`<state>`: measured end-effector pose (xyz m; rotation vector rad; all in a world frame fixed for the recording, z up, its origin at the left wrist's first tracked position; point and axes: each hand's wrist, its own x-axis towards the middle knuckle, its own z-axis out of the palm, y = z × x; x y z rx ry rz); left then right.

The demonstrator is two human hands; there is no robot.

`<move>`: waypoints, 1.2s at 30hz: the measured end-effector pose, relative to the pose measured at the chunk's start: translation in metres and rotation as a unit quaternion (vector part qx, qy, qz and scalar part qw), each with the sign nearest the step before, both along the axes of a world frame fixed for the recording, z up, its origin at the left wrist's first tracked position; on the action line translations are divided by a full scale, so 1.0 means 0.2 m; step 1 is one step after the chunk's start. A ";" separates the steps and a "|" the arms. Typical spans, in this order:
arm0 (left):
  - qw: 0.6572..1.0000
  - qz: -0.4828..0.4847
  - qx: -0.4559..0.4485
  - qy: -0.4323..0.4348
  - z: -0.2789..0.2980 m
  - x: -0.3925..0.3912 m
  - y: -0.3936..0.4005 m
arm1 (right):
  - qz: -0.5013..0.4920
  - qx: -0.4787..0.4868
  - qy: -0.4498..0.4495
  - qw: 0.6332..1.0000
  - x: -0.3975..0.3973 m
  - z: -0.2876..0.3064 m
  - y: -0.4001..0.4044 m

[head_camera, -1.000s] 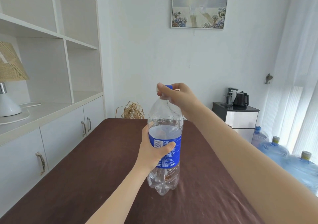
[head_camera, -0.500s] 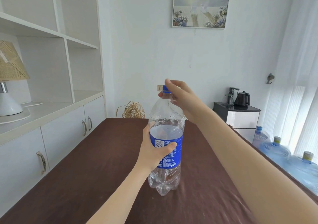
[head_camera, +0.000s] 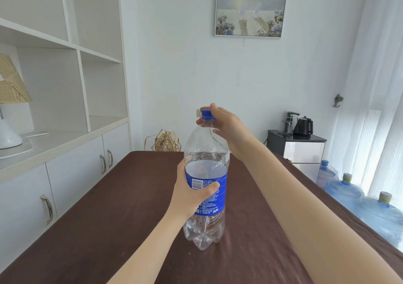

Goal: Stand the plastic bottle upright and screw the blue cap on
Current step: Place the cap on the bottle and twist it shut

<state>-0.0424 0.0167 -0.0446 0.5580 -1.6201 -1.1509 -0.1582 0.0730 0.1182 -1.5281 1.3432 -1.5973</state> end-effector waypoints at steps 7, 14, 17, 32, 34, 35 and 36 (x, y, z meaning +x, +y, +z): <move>1.000 0.000 -0.004 0.001 0.00 0.01 0.01 | -0.090 -0.041 -0.033 0.995 0.08 -0.03 -0.01; 1.000 -0.009 -0.003 0.002 0.01 0.01 0.02 | -0.003 0.004 -0.005 1.000 0.01 0.01 0.04; 1.000 -0.018 -0.002 0.006 0.01 0.01 0.02 | -0.023 0.007 -0.028 0.999 0.02 0.02 0.04; 0.997 -0.046 0.051 0.032 -0.03 0.00 0.03 | -0.029 -0.002 -0.015 0.999 0.02 0.01 0.04; 0.997 -0.039 0.053 0.038 -0.04 -0.01 0.03 | -0.066 -0.021 -0.038 0.997 0.05 0.00 0.03; 0.997 -0.036 0.052 0.040 -0.04 -0.01 0.03 | -0.092 -0.033 -0.054 0.994 0.07 -0.01 0.02; 0.997 -0.033 0.051 0.041 -0.04 -0.01 0.03 | -0.121 -0.051 -0.068 0.989 0.10 -0.02 0.01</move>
